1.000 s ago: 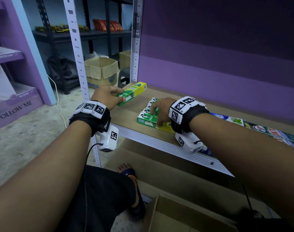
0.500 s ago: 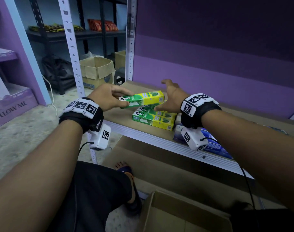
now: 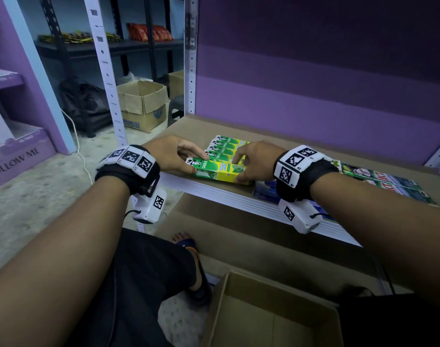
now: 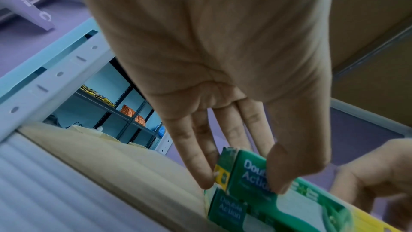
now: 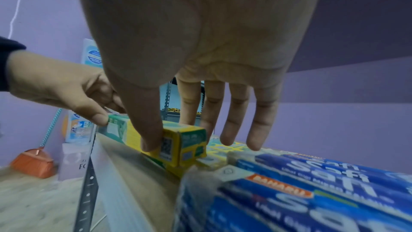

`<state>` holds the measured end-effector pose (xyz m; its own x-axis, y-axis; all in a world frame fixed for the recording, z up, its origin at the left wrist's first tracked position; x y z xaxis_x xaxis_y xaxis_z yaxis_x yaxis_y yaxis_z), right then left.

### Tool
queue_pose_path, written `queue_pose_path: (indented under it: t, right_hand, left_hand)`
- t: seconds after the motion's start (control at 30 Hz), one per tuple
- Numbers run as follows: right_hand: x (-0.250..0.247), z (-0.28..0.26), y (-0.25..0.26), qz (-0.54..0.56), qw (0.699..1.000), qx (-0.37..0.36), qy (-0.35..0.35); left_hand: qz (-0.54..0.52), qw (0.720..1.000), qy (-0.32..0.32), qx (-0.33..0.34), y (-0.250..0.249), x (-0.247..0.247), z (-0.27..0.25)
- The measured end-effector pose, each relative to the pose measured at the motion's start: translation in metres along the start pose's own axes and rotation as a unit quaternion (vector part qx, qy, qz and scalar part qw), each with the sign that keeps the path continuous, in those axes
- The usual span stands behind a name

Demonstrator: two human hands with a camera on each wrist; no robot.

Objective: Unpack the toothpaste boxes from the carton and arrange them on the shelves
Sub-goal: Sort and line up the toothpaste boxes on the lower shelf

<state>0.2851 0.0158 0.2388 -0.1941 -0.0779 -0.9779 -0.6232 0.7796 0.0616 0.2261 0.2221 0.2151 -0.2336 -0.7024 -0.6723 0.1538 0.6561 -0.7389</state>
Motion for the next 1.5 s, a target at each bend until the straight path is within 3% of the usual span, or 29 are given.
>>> queue_pose_path:
  t: [0.23,0.43,0.87,1.13,1.5]
  right_hand:
    - [0.016,-0.002,0.003,-0.038,0.999,0.007,-0.011]
    - [0.018,-0.006,0.002,-0.014,0.999,0.025,-0.015]
    - [0.02,-0.012,0.006,0.0,0.998,0.052,-0.024]
    - [0.013,-0.024,0.006,0.018,0.999,0.027,-0.001]
    - [-0.025,-0.109,-0.028,0.017,0.999,0.037,-0.004]
  left_hand:
    - [0.085,0.995,-0.013,-0.049,0.008,0.008,0.01]
    - [0.049,0.997,0.014,-0.055,0.009,0.01,0.012]
    - [0.079,0.993,-0.041,-0.072,-0.002,0.007,0.011]
    - [0.173,0.979,-0.02,-0.103,-0.009,0.003,0.018]
    - [0.287,0.956,0.038,-0.052,-0.107,0.025,0.019]
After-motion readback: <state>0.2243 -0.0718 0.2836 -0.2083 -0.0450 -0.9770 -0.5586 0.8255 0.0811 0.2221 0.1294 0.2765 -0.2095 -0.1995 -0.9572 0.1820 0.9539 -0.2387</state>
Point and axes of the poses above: each hand's wrist, its own z-axis towards the middle knuckle, its own x-axis out of the palm, y = z × x, the point moved 5 cm from there along z, towards the middle knuckle, and after that the axes turned 9 degrees about y, right-handed, at the moved point
